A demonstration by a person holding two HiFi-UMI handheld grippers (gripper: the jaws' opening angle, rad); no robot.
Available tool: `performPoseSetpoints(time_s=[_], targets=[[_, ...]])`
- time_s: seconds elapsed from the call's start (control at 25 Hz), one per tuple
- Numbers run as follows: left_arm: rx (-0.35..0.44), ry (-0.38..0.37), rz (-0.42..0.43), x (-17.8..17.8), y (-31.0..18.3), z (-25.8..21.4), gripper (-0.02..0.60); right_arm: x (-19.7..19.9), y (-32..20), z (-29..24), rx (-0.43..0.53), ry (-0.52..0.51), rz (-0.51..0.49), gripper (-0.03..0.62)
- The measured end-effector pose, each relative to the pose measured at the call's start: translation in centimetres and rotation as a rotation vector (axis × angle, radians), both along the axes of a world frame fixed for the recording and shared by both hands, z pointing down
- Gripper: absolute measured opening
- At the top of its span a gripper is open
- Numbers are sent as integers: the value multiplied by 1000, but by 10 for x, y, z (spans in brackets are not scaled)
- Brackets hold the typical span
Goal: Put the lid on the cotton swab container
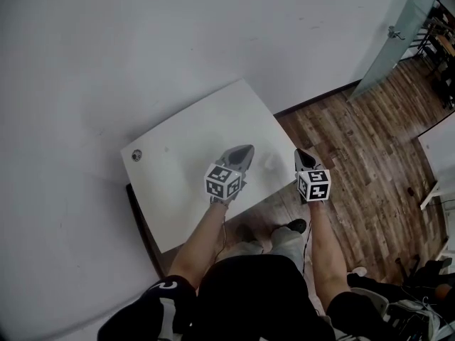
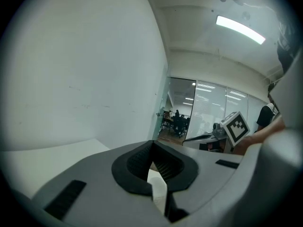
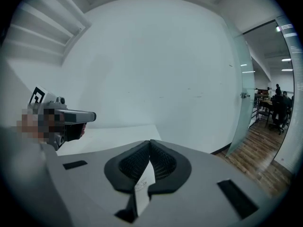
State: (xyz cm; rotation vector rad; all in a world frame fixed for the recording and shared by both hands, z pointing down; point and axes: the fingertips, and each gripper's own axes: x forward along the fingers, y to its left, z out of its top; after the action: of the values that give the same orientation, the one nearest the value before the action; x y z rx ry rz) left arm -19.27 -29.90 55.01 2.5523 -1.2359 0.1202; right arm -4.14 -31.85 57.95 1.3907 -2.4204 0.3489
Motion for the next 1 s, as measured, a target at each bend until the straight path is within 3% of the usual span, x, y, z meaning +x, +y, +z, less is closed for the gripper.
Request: performPoseSetpoints(time_s=[0.32,0.52,1.0], targets=[[-37,13,-37,-21,11,-15,25,-5,13,-27,-1,-71,-8,12],[4,-6,-7,-18,17,-25,25,-7,18,-29,-3,-80,-23,12],[-11,-26,15,-20,18,-22,25,-10,20,-30,10,-45,-3,12]])
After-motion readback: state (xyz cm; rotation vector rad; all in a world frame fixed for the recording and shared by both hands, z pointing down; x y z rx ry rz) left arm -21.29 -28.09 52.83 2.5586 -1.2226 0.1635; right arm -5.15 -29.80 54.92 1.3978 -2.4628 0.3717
